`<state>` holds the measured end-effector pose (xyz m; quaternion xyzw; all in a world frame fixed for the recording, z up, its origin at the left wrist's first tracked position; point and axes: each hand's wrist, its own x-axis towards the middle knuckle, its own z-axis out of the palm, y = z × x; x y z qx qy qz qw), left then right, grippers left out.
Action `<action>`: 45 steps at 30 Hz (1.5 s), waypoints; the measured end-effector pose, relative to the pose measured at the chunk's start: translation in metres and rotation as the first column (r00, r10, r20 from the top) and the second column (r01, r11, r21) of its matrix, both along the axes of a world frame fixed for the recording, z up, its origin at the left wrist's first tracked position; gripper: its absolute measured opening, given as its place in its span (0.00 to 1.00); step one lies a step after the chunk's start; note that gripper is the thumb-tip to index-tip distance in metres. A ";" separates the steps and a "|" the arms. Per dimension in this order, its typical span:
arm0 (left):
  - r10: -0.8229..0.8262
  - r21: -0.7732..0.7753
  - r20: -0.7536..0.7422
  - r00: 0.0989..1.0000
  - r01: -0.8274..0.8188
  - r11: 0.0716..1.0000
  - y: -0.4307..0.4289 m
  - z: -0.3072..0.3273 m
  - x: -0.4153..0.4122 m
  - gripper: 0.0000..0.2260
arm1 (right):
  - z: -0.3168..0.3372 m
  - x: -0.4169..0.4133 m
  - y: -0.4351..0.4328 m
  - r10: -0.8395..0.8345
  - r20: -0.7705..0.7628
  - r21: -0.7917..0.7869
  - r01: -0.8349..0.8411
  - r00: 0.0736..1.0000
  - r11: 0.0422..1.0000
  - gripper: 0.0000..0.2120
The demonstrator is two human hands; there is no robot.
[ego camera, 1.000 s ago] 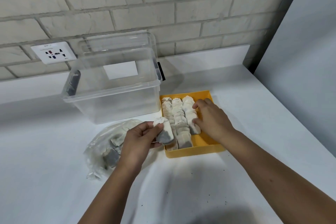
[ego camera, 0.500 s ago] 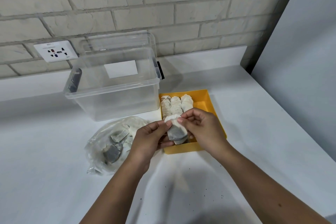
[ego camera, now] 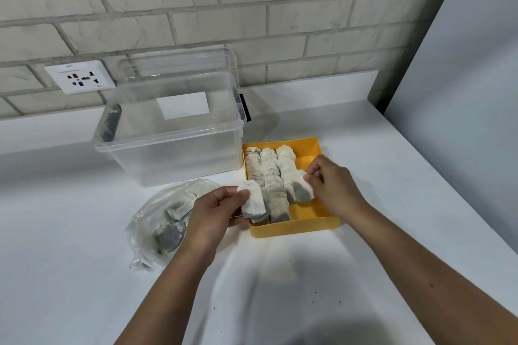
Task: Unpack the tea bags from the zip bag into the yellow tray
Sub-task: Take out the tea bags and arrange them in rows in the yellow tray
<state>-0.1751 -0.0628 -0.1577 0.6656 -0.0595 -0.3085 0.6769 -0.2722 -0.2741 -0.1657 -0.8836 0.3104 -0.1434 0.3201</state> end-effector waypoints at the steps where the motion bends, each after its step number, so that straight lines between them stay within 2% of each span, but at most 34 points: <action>1: 0.003 0.006 -0.002 1.000 -0.003 1.000 -0.001 -0.002 0.000 0.03 | -0.008 0.002 0.002 0.015 -0.064 0.012 -0.014 0.998 1.000 0.04; 4: -0.020 0.053 0.024 1.000 0.019 0.998 -0.003 -0.007 0.001 0.04 | -0.025 0.010 0.005 0.021 -0.194 0.069 -0.008 0.981 0.998 0.03; 9: -0.041 0.049 0.009 0.999 0.040 0.998 -0.004 -0.007 0.000 0.04 | -0.033 0.020 0.001 -0.034 -0.280 0.022 0.042 0.959 0.999 0.03; 16: -0.045 0.036 -0.001 0.999 0.045 0.998 -0.005 -0.009 0.001 0.04 | -0.026 0.022 0.003 -0.013 -0.264 0.132 0.050 0.964 0.990 0.04; 19: -0.039 -0.012 -0.067 0.997 0.038 0.999 -0.004 -0.009 0.003 0.05 | -0.013 0.015 0.009 -0.053 -0.124 0.063 0.061 0.991 0.996 0.07; 20: -0.038 -0.029 -0.094 0.995 0.035 0.999 -0.004 -0.008 0.004 0.06 | -0.007 0.013 0.012 -0.056 -0.054 0.110 0.062 0.997 0.992 0.07; 22: -0.030 -0.073 -0.163 0.986 0.018 0.997 -0.004 -0.005 0.004 0.06 | 0.005 0.008 0.022 -0.039 0.057 0.347 0.017 0.998 0.938 0.05; 24: -0.030 -0.123 -0.227 0.973 0.002 0.992 -0.005 -0.002 0.003 0.06 | 0.017 0.003 0.033 0.009 0.103 0.570 -0.066 0.995 0.819 0.07; 26: -0.046 -0.151 -0.254 0.966 0.007 0.988 -0.005 0.002 0.001 0.06 | 0.024 0.001 0.041 0.033 0.156 0.677 -0.131 0.987 0.724 0.08; 29: -0.074 -0.155 -0.251 0.965 0.035 0.987 -0.006 0.004 -0.003 0.06 | 0.029 0.000 0.048 0.022 0.198 0.729 -0.162 0.980 0.665 0.08; 35: -0.119 -0.136 -0.209 0.971 0.092 0.986 -0.004 0.006 -0.009 0.07 | 0.035 -0.002 0.055 0.005 0.203 0.760 -0.161 0.979 0.630 0.10; 41: -0.158 -0.129 -0.185 0.970 0.135 0.982 -0.001 0.009 -0.011 0.07 | 0.036 0.000 0.058 -0.049 0.211 0.867 -0.164 0.976 0.470 0.07; 45: -0.133 -0.123 -0.200 0.971 0.110 0.986 -0.003 0.007 -0.010 0.08 | 0.034 -0.001 0.057 -0.077 0.229 0.841 -0.158 0.970 0.517 0.06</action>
